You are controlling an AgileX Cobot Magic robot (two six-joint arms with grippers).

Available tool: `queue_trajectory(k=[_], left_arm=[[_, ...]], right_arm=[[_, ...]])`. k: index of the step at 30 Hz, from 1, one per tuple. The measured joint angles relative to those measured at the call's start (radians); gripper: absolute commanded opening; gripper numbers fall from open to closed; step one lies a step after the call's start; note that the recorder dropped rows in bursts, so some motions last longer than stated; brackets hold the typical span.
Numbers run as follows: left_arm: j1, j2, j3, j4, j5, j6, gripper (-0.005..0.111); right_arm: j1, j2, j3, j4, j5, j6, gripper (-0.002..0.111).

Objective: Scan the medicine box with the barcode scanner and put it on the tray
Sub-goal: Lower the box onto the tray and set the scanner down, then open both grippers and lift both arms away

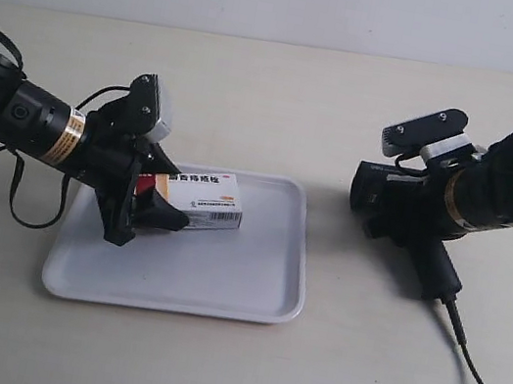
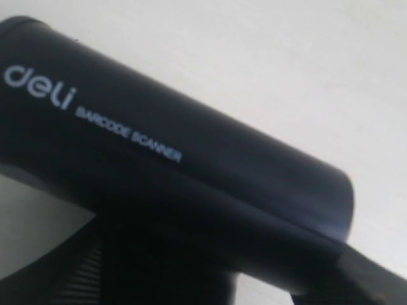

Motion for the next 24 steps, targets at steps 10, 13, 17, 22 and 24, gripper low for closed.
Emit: queue_trajectory(k=[10, 13, 17, 22, 24], left_arm=[[0.0, -0.019, 0.0, 0.018, 0.041, -0.077, 0.105], [0.0, -0.074, 0.002, 0.032, 0.046, -0.121, 0.105], [0.0, -0.21, 0.002, 0.072, 0.055, -0.236, 0.105], [0.007, -0.437, 0.002, 0.078, 0.054, -0.433, 0.093], [0.023, -0.533, 0.002, 0.08, 0.035, -0.494, 0.074]], right_arm=[[0.0, 0.002, -0.002, 0.036, -0.055, 0.069, 0.105], [0.0, -0.021, 0.003, 0.036, -0.062, 0.082, 0.105], [0.0, -0.138, 0.005, 0.036, -0.061, 0.085, 0.102], [0.0, -0.387, 0.005, 0.112, 0.061, 0.053, 0.088], [0.0, -0.502, 0.005, 0.188, 0.122, -0.021, 0.073]])
